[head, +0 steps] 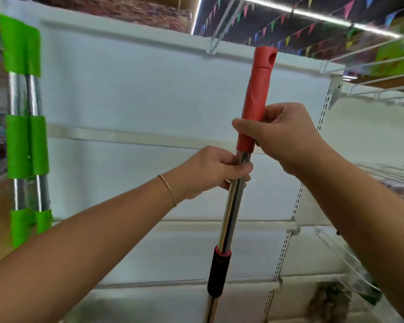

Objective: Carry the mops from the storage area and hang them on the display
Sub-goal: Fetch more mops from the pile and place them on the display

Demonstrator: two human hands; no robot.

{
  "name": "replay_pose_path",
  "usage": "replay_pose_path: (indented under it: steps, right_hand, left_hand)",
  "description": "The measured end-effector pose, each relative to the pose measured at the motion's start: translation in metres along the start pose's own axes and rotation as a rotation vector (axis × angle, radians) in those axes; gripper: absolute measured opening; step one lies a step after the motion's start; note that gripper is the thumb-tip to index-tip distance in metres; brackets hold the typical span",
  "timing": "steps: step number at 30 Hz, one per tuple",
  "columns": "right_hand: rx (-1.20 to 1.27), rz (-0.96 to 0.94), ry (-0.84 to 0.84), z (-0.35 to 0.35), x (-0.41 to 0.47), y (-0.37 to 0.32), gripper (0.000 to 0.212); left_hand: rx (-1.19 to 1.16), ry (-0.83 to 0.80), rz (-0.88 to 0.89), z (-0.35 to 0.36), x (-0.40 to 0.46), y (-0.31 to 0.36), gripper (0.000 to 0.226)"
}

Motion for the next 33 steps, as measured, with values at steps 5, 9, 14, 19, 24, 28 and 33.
replay_pose_path:
  steps: [5, 9, 14, 19, 24, 28, 33]
  right_hand:
    - [0.011, -0.039, -0.047, 0.003, 0.011, 0.008, 0.023]
    - [0.047, -0.083, -0.051, -0.001, 0.021, 0.005, 0.03]
    - [0.017, -0.155, -0.008, -0.003, 0.032, -0.015, 0.032]
    - [0.009, -0.18, 0.045, -0.006, 0.041, -0.029, 0.031]
    - [-0.027, -0.189, 0.08, -0.008, 0.049, -0.039, 0.034]
    - [-0.029, -0.206, 0.104, -0.011, 0.053, -0.048, 0.032]
    - [-0.027, -0.219, 0.117, -0.01, 0.059, -0.058, 0.031]
  left_hand:
    - [-0.089, 0.096, 0.019, -0.001, 0.003, 0.003, 0.024]
    - [-0.107, 0.145, 0.047, -0.001, 0.005, 0.015, 0.023]
    - [-0.06, 0.162, 0.06, -0.01, 0.011, 0.041, 0.017]
    - [-0.03, 0.13, 0.082, -0.02, 0.015, 0.056, 0.016]
    - [0.004, 0.109, 0.113, -0.027, 0.018, 0.068, 0.021]
    - [0.013, 0.097, 0.137, -0.033, 0.02, 0.077, 0.019]
    - [0.01, 0.075, 0.149, -0.041, 0.026, 0.084, 0.021]
Point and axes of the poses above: each hand's wrist, its own x-axis towards the middle knuckle, its own z-axis out of the palm, y = z × x, the point moved 4 cm from there along x, towards the middle knuckle, and after that the axes turned 2 degrees about z, right-handed, at the moved point
